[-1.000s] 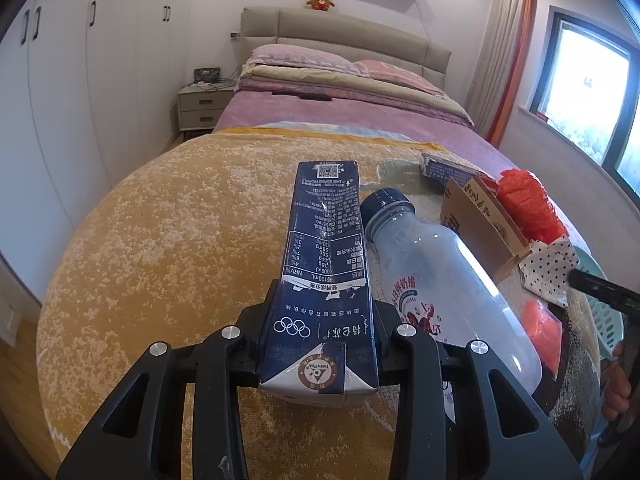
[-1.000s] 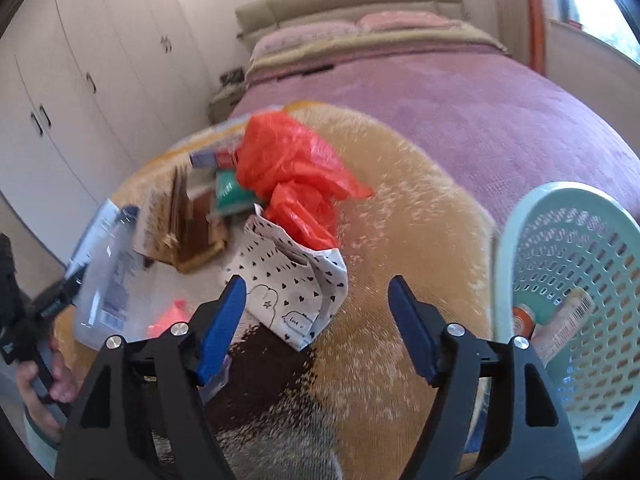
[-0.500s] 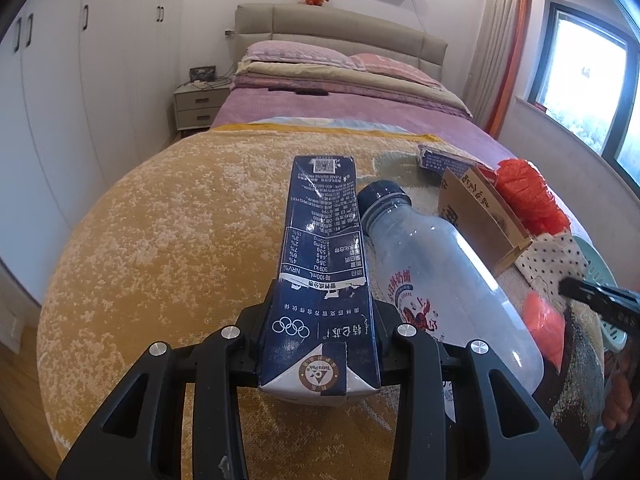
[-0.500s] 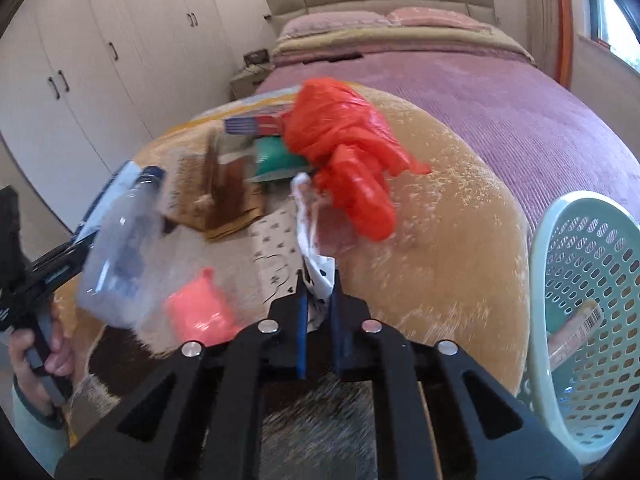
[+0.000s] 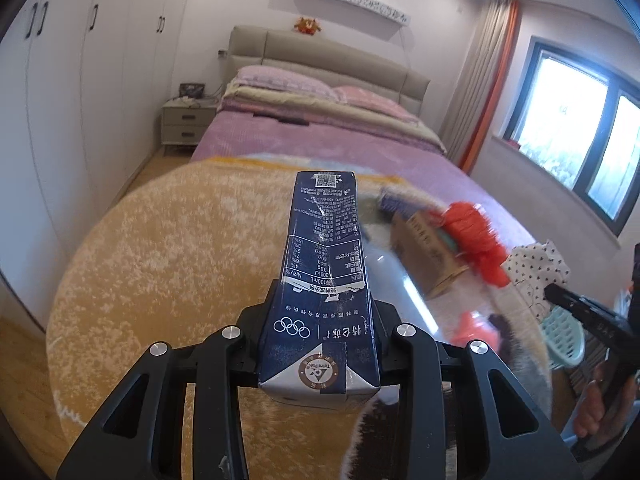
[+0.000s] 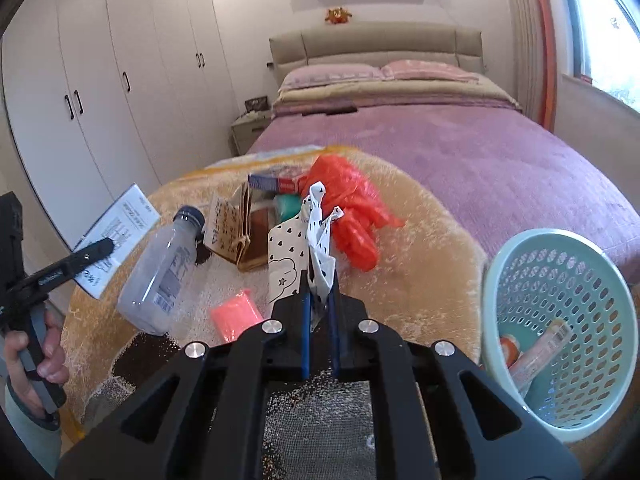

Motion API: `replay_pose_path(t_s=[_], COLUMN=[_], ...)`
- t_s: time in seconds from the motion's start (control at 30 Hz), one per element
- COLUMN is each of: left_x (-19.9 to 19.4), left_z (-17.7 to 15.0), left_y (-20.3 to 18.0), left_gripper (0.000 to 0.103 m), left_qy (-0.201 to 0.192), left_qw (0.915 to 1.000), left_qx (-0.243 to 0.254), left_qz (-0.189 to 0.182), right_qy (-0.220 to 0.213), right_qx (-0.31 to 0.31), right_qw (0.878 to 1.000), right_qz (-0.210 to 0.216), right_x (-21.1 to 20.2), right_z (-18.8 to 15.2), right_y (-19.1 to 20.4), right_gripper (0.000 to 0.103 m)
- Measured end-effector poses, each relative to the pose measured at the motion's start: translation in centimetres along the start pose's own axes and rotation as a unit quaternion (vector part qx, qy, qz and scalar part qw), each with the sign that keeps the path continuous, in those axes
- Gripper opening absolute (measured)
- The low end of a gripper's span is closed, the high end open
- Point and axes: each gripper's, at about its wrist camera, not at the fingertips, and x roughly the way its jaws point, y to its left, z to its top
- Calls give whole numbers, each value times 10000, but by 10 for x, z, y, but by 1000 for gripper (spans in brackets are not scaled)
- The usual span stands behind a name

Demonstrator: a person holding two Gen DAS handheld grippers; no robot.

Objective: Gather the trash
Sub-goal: 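Carry carton and dotted paper over the basket and open both tools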

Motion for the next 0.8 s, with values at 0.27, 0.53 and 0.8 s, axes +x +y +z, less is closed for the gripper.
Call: replay_pose_path(t_s=[0.27, 0.53, 0.8], left_x=[-13, 19, 72], left_z=[15, 16, 4], left_y=[-58, -155, -244], left_gripper=[34, 34, 34], left_qy=[-226, 55, 753], left_qw=[9976, 9869, 9656], left_qx=[364, 992, 1378], left_qz=[-547, -1273, -2073], right_qy=[-324, -441, -233], right_qx=[340, 886, 1976], right_qw=[9979, 9887, 9650], right_qz=[-453, -1130, -1707], right_x=[-34, -61, -68], right_z=[3, -3, -25], right_y=[-40, -105, -186], right_gripper=[6, 6, 6])
